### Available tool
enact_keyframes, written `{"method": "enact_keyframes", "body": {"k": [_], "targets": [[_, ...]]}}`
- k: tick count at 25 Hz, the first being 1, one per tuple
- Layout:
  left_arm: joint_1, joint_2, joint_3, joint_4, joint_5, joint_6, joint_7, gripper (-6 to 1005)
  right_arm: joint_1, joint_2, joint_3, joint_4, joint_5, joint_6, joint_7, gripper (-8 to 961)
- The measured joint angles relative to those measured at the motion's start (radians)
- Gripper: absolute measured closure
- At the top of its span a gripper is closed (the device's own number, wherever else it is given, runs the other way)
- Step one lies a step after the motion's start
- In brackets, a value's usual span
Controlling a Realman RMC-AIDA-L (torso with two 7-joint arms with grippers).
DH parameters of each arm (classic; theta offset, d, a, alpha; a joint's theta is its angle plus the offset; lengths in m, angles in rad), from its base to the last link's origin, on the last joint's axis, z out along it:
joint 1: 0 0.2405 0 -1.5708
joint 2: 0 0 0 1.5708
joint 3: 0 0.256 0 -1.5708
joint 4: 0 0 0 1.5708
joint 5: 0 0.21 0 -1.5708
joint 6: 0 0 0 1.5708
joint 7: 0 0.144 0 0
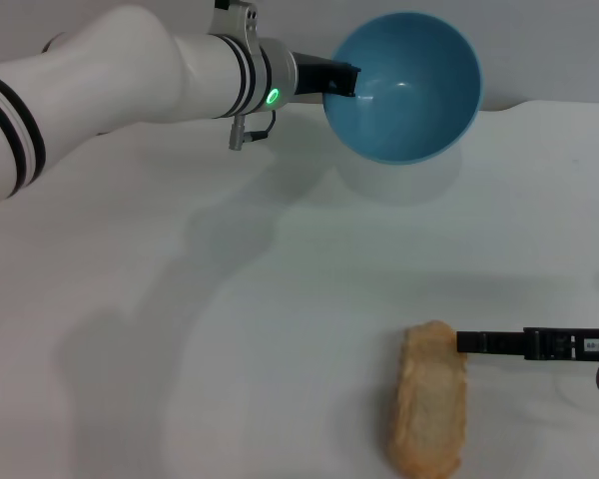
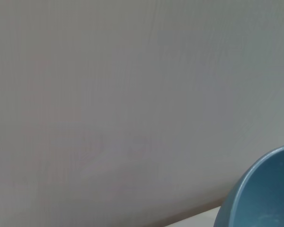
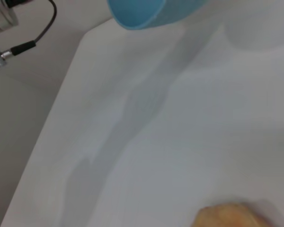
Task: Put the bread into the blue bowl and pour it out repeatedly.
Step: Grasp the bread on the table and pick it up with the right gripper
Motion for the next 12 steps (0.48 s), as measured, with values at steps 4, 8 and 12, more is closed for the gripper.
{"method": "enact_keyframes", "body": {"k": [4, 8, 12], "targets": [[0.004, 0.0, -0.004, 0.002, 0.0, 0.003, 0.0, 1001, -0.003, -0.005, 0.005, 0.019, -0.008, 0.024, 0.024, 513], [0.007, -0.001, -0.004, 0.002, 0.0, 0.002, 0.0, 1001, 0.007, -0.005, -0.005, 0.035, -0.034, 0.039, 0.056, 425], [0.008, -0.001, -0.004, 0.002, 0.0, 0.004, 0.0, 1001, 0.012, 0.0, -0.006, 0.038, -0.037, 0.061, 0.061, 373]]}}
